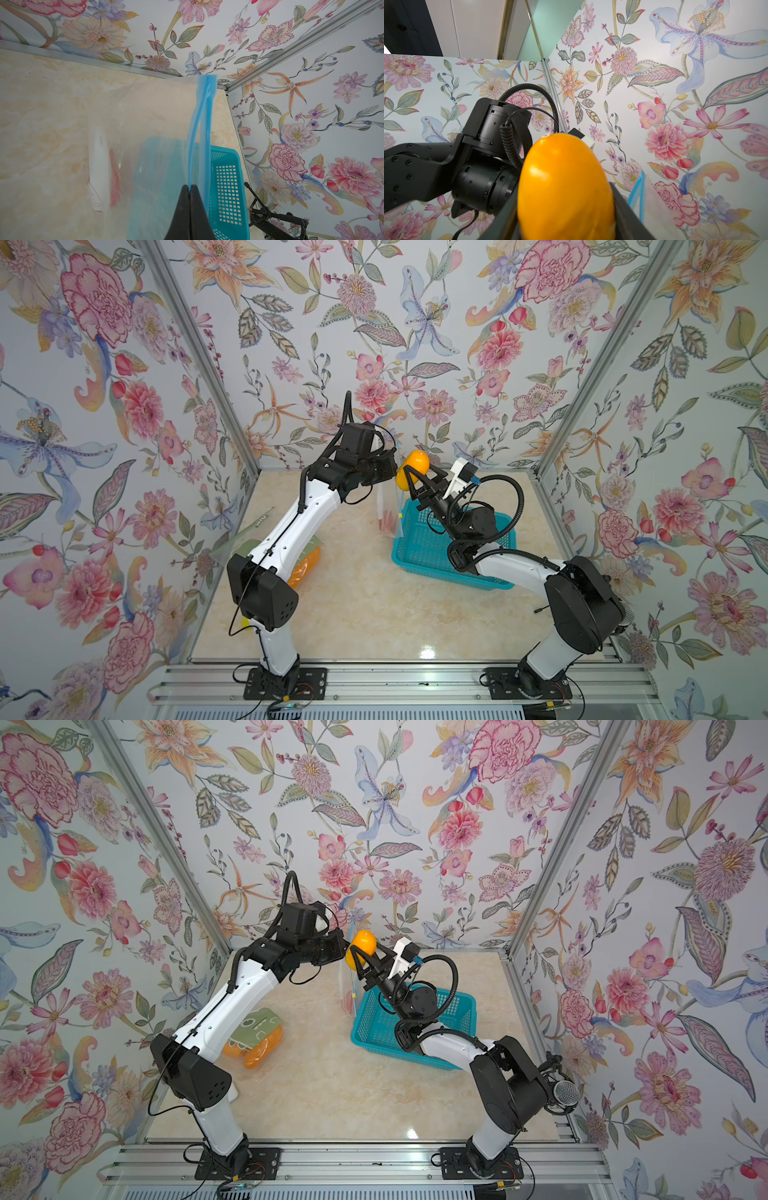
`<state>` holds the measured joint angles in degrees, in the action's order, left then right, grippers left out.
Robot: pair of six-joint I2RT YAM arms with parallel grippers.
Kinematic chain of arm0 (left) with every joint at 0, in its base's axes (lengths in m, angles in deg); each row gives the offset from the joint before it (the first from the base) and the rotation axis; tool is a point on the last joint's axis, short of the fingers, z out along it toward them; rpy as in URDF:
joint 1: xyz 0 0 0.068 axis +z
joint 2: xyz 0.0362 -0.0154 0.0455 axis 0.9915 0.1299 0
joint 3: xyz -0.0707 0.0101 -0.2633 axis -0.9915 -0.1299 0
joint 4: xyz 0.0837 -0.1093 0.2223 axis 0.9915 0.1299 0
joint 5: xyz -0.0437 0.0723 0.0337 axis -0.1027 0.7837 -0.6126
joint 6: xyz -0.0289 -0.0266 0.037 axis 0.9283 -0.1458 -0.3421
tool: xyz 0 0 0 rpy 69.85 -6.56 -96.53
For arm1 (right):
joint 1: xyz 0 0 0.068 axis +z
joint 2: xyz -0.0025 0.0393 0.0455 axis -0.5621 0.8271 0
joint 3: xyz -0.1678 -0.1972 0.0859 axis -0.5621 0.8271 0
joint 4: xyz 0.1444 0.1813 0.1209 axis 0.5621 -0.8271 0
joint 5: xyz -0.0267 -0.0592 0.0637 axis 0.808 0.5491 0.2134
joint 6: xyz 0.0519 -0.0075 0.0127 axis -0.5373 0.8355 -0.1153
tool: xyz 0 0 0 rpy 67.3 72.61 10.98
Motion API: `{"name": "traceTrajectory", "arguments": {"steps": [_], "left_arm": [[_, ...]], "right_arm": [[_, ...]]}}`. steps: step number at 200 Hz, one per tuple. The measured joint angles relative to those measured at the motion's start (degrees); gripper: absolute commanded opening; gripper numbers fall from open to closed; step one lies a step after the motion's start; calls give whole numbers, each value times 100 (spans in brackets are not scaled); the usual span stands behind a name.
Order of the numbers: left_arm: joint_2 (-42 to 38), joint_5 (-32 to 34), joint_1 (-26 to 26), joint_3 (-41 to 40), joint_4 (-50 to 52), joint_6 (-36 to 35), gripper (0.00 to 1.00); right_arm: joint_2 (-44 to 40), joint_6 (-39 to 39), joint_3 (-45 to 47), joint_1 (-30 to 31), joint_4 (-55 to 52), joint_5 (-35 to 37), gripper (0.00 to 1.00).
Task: Place the mango in a zip-top bag and seal the zipper
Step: Place the mango in the zipper food storage bag.
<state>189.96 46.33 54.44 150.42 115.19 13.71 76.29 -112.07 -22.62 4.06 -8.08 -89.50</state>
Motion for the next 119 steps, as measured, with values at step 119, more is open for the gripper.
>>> {"name": "traceTrajectory", "arguments": {"steps": [119], "left_arm": [[13,-116,9,280,142,22,0]], "right_arm": [[695,-11,-7,17,732,-35,18]]}}
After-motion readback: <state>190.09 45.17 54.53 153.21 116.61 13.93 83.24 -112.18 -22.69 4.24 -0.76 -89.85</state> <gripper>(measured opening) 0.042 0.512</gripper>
